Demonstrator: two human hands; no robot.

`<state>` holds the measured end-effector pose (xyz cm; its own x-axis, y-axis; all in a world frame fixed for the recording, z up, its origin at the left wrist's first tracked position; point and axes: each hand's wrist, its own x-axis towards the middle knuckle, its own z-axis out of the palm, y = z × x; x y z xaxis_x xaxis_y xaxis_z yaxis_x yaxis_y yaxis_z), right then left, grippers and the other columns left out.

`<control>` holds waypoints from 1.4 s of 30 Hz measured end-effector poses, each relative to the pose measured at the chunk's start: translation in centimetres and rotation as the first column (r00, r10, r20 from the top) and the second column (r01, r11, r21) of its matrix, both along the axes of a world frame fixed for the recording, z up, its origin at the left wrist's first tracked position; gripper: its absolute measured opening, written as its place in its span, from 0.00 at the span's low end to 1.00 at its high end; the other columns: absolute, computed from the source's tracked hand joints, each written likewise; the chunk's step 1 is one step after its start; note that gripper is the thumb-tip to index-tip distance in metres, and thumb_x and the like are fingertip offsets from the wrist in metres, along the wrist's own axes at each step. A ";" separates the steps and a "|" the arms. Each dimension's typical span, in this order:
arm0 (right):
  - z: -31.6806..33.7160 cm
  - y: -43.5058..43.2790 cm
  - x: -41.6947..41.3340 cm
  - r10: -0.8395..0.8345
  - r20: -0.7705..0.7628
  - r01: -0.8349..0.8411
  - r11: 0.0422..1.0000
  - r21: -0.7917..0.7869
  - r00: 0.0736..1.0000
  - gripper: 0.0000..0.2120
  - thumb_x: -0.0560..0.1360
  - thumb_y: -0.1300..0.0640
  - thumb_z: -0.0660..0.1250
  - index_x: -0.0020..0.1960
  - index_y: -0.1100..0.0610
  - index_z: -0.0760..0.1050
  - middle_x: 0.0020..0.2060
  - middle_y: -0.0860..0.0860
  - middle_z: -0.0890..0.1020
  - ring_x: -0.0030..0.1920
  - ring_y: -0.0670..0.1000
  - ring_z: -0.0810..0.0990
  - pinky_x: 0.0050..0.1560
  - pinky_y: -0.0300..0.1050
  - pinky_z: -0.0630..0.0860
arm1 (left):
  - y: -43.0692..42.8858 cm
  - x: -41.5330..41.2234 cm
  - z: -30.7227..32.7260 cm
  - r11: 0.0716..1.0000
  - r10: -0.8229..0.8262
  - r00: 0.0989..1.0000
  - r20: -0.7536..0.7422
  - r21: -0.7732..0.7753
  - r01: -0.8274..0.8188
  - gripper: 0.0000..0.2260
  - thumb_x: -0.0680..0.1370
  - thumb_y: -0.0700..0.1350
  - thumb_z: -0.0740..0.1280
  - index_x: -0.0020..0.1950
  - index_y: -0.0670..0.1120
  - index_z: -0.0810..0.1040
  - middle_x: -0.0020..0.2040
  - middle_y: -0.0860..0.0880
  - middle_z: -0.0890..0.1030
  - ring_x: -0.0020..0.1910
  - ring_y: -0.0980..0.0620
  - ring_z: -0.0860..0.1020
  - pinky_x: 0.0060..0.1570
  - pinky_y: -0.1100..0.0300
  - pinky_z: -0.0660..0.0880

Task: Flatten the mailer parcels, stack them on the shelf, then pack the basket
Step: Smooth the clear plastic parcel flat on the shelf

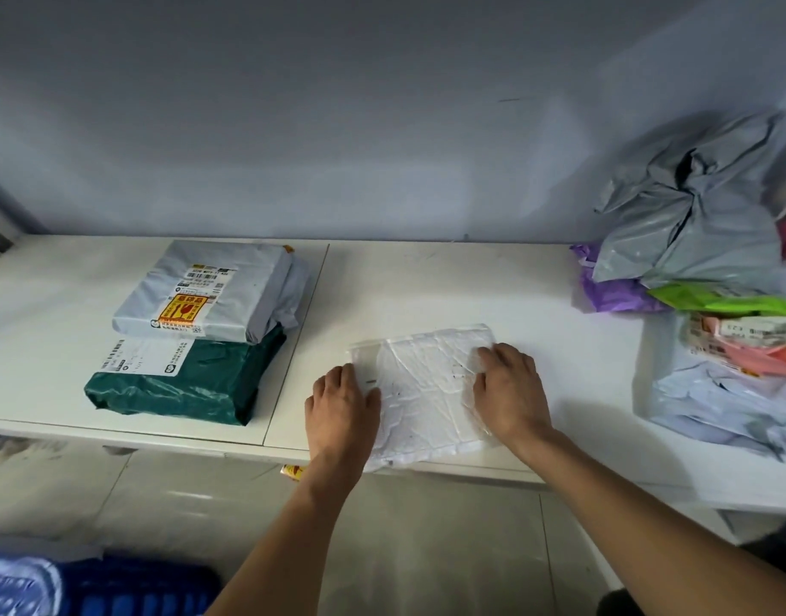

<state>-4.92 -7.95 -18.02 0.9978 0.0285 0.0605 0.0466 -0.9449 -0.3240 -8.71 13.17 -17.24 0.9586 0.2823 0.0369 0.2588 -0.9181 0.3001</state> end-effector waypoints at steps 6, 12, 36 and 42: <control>2.6 -0.5 1.3 -0.135 -0.289 0.245 0.888 0.388 0.948 0.29 0.73 0.65 0.63 0.74 0.57 0.64 0.64 0.57 0.75 0.63 0.59 0.74 0.62 0.45 0.69 | 1.0 1.7 1.8 0.692 0.285 0.947 -0.145 -0.652 -0.308 0.24 0.72 0.30 0.59 0.68 0.43 0.70 0.56 0.42 0.80 0.55 0.40 0.77 0.55 0.52 0.76; 5.9 -1.3 2.1 -0.130 -0.413 0.388 0.667 0.637 0.902 0.18 0.68 0.66 0.70 0.55 0.52 0.80 0.50 0.49 0.84 0.51 0.51 0.82 0.54 0.43 0.76 | 3.4 2.2 4.7 0.420 0.346 0.905 -0.248 -0.822 -0.385 0.12 0.70 0.25 0.63 0.44 0.39 0.78 0.40 0.42 0.76 0.39 0.47 0.73 0.40 0.57 0.70; 5.5 -0.4 0.7 0.014 -0.555 0.529 0.286 0.799 0.831 0.08 0.73 0.69 0.69 0.51 0.62 0.79 0.47 0.59 0.83 0.45 0.58 0.82 0.52 0.52 0.78 | 6.6 -0.2 3.8 0.127 0.388 0.842 -0.374 -0.883 -0.451 0.08 0.75 0.33 0.70 0.53 0.37 0.76 0.47 0.37 0.78 0.44 0.42 0.78 0.39 0.53 0.78; 4.7 0.2 0.7 0.015 -0.591 0.550 0.347 0.759 0.806 0.08 0.73 0.70 0.69 0.46 0.59 0.78 0.43 0.57 0.83 0.41 0.55 0.82 0.42 0.46 0.78 | 6.7 -0.2 3.2 0.153 0.398 0.840 -0.370 -0.876 -0.458 0.06 0.72 0.30 0.71 0.46 0.37 0.79 0.42 0.39 0.80 0.40 0.43 0.78 0.41 0.54 0.80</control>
<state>-4.23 -7.75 -13.29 0.8332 -0.0314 -0.5520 -0.5528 -0.0235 -0.8330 -8.92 19.86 -14.05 0.6648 0.4576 -0.5904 0.5505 0.2342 0.8014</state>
